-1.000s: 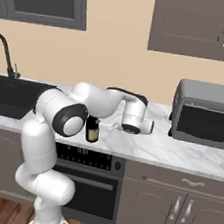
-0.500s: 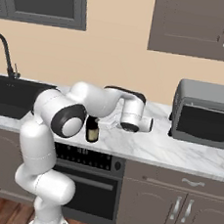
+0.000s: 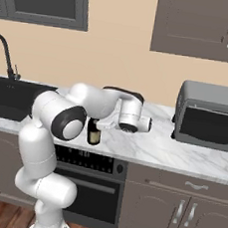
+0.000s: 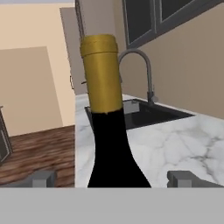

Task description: There is a wine glass and glass cup on the dining counter. Place the wine bottle next to the wine glass and the juice bottle next to the glass cup.

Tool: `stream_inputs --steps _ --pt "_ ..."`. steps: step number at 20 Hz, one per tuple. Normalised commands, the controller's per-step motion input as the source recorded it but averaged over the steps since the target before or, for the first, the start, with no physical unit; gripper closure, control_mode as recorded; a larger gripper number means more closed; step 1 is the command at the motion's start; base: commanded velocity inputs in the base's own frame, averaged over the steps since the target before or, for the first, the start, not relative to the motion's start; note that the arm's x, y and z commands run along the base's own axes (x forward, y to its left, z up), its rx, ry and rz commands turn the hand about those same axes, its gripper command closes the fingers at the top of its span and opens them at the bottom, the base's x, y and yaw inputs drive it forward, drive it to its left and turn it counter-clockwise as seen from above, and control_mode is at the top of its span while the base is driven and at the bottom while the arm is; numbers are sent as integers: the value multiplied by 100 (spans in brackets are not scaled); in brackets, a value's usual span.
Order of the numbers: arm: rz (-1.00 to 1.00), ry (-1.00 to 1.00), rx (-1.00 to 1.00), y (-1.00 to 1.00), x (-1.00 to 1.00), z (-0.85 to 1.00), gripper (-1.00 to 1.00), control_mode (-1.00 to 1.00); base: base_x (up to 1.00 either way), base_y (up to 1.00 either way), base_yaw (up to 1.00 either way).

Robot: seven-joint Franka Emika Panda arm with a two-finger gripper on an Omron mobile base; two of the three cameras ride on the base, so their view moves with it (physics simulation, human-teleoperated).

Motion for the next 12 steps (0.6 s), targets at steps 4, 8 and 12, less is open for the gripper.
stream_inputs --steps 4,8,12 --pt "0 0 -2 4 11 -1 -100 -100 0 0 0" --pt "0 0 0 0 20 -1 -100 -100 0 0 0" --pt "0 0 0 0 12 -1 -100 -100 0 0 0"
